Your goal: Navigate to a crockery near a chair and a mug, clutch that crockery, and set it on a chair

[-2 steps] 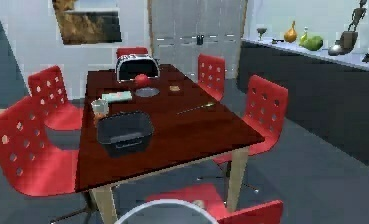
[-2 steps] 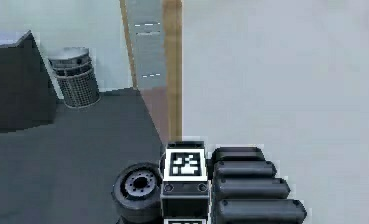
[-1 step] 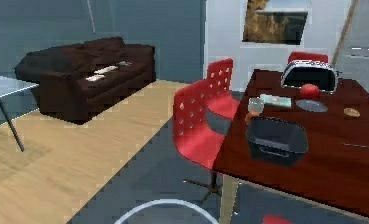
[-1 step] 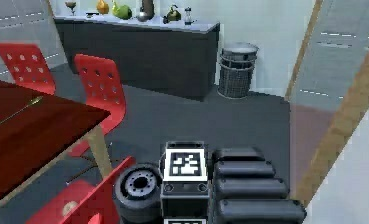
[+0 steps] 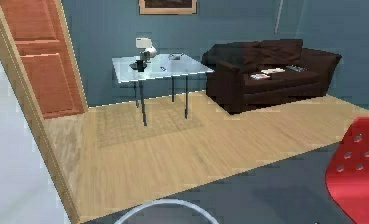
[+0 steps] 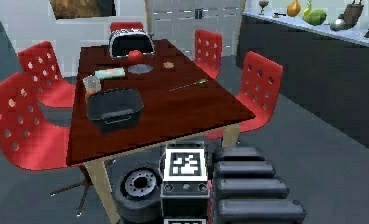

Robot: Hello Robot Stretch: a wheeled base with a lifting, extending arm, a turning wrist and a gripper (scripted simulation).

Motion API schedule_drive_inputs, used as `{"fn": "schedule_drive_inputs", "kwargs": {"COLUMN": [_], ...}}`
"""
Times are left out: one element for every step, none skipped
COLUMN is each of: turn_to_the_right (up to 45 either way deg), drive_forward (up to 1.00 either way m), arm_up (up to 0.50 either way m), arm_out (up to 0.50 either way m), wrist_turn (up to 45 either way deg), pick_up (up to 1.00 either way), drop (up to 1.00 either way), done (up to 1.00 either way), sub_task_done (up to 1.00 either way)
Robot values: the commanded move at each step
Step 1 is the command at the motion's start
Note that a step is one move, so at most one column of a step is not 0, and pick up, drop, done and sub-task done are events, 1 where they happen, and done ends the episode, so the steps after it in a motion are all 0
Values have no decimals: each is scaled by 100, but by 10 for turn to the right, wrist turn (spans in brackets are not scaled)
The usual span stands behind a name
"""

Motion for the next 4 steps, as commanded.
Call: {"fn": "schedule_drive_inputs", "kwargs": {"turn_to_the_right": [-90, 0, 0, 0], "drive_forward": [0, 0, 0, 0], "arm_up": [0, 0, 0, 0], "arm_out": [0, 36, 0, 0], "wrist_turn": [0, 0, 450, 450], "pick_up": [0, 0, 0, 0], "drop": [0, 0, 0, 0], "done": [0, 0, 0, 0], "sub_task_done": [0, 0, 0, 0]}}
